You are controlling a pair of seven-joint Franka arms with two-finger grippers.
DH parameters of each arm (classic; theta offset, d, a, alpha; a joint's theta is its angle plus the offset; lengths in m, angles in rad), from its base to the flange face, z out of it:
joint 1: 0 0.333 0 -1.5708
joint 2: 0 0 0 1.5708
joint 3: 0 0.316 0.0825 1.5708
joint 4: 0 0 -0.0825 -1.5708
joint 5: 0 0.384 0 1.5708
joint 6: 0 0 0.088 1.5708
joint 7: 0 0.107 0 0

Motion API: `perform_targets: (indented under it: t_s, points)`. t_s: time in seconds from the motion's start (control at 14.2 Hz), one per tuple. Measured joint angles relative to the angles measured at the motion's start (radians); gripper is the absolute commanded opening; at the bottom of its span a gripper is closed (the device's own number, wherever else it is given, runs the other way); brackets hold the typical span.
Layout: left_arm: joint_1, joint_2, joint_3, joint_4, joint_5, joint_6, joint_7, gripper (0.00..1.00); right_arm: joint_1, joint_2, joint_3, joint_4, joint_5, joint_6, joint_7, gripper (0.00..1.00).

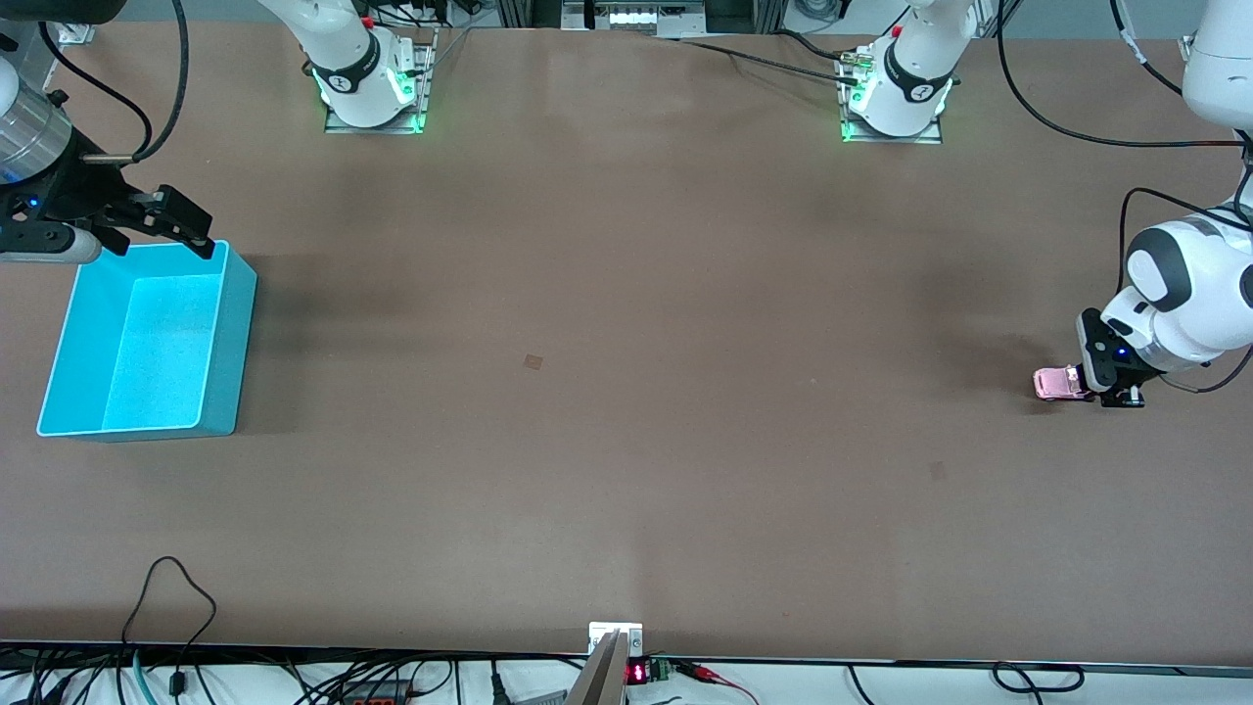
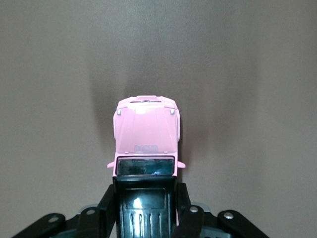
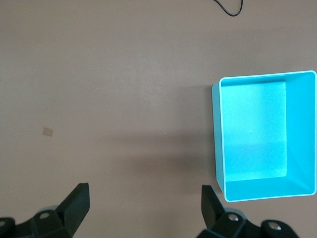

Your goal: Wind and store pink jeep toy

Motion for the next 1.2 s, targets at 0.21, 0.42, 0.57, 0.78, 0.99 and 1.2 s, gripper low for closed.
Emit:
perform_targets:
  t_s: [0.21,0.42,0.57,0.78,0.99,1.2]
  points:
    - [-0.001,0.0,0.0,0.0,0.0,-0.001,0.002,0.34,0.0,0.0,0.0,0.0,0.0,0.0,0.0,1.0]
    - [-0.001,0.004,-0.001,0.0,0.0,-0.003,0.006,1.0,0.0,0.0,0.0,0.0,0.0,0.0,0.0,1.0]
    - [-0.002,0.038,-0.014,-0.001,0.0,-0.003,0.016,1.0,0.0,0.0,0.0,0.0,0.0,0.0,0.0,1.0]
    - [-0.003,0.048,-0.048,0.022,0.0,-0.064,0.013,1.0,0.0,0.0,0.0,0.0,0.0,0.0,0.0,1.0]
    - [-0.005,0.023,-0.09,0.116,0.0,-0.287,-0.038,1.0,-0.001,0.0,0.0,0.0,0.0,0.0,0.0,1.0]
    - [-0.028,-0.022,-0.107,0.178,0.0,-0.464,-0.13,1.0,-0.001,0.0,0.0,0.0,0.0,0.0,0.0,1.0]
